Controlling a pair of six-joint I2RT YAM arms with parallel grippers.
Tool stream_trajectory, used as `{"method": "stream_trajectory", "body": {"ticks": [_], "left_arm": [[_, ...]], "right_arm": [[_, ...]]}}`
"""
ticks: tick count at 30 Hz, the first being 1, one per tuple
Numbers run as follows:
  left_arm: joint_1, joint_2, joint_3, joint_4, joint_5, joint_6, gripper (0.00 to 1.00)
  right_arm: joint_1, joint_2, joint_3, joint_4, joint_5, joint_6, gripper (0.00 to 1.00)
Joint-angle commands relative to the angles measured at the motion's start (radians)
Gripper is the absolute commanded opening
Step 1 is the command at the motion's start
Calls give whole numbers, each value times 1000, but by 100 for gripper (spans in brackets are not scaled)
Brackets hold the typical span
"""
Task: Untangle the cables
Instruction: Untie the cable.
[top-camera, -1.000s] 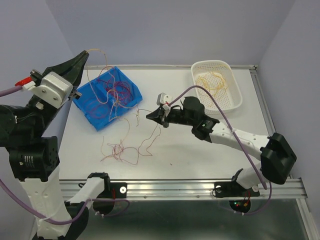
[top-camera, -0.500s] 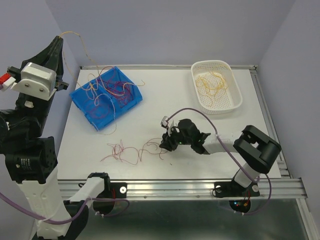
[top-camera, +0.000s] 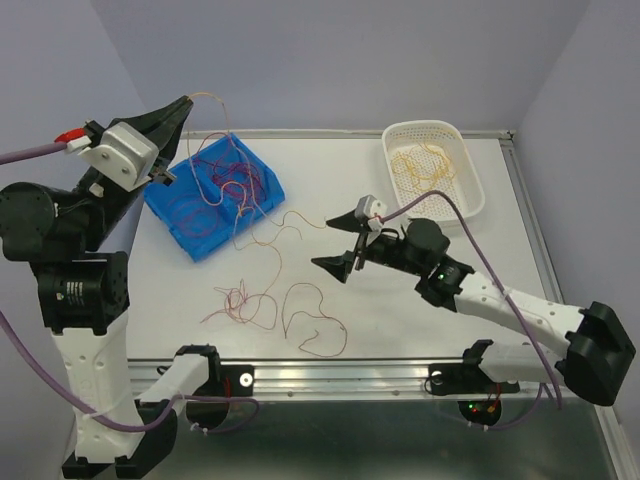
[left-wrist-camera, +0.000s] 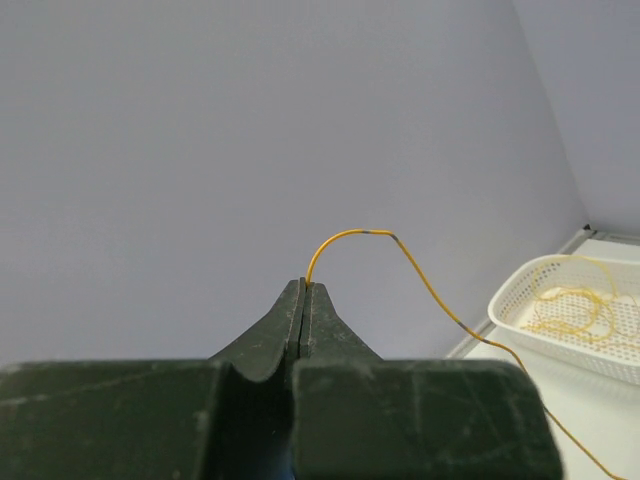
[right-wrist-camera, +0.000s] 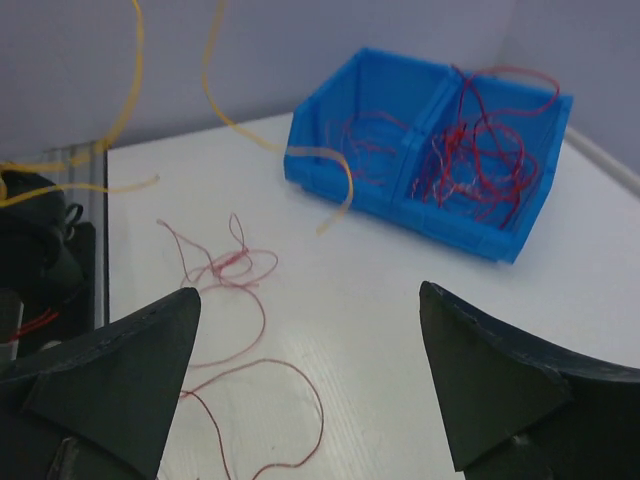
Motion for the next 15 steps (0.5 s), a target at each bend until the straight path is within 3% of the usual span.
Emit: {"method": "stream_trajectory", "body": {"ticks": [1,5,15], "left_arm": [[0,-11,-37,69,84,-42,0],[-2,-17,-89,86,125,-45,0],[-5,-43,-172,107,214,-51,0]], "right_arm": [[2,-55,157,-34,-74,-44,95],[2,-58,325,-172,-14,-44,96],[2,-11,559,-315,18,-87,99]]}}
